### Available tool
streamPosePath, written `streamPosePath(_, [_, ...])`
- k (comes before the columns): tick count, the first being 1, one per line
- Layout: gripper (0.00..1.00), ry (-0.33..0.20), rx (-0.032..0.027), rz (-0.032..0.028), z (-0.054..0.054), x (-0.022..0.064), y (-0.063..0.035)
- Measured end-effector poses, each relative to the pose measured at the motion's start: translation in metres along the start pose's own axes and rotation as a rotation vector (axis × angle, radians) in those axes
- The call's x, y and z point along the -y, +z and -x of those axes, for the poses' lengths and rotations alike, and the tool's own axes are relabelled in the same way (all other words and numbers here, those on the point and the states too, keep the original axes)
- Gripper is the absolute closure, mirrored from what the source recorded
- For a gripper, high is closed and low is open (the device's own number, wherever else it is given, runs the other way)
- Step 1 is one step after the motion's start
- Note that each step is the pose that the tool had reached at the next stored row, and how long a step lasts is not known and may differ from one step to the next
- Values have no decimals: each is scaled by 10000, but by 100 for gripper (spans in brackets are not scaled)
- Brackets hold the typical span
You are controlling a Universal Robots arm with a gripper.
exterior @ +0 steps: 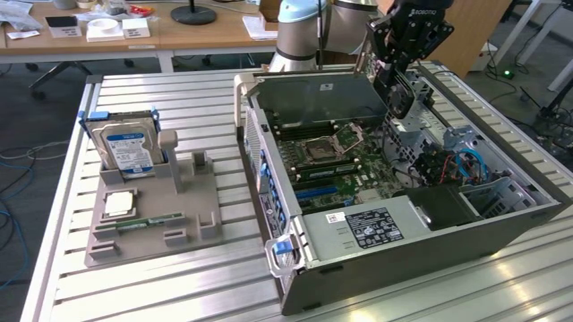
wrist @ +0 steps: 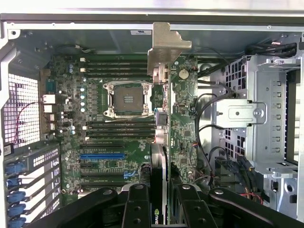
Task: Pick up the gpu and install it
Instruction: 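Pick up the gpu and move the gpu toward the slot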
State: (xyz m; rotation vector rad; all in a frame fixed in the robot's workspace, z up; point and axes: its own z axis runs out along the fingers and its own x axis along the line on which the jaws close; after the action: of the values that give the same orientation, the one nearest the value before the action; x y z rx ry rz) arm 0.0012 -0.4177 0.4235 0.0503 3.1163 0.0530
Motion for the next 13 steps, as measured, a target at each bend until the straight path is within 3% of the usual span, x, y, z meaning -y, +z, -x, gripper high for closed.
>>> streamPosePath(13, [74,0,1,0,48,-1,1])
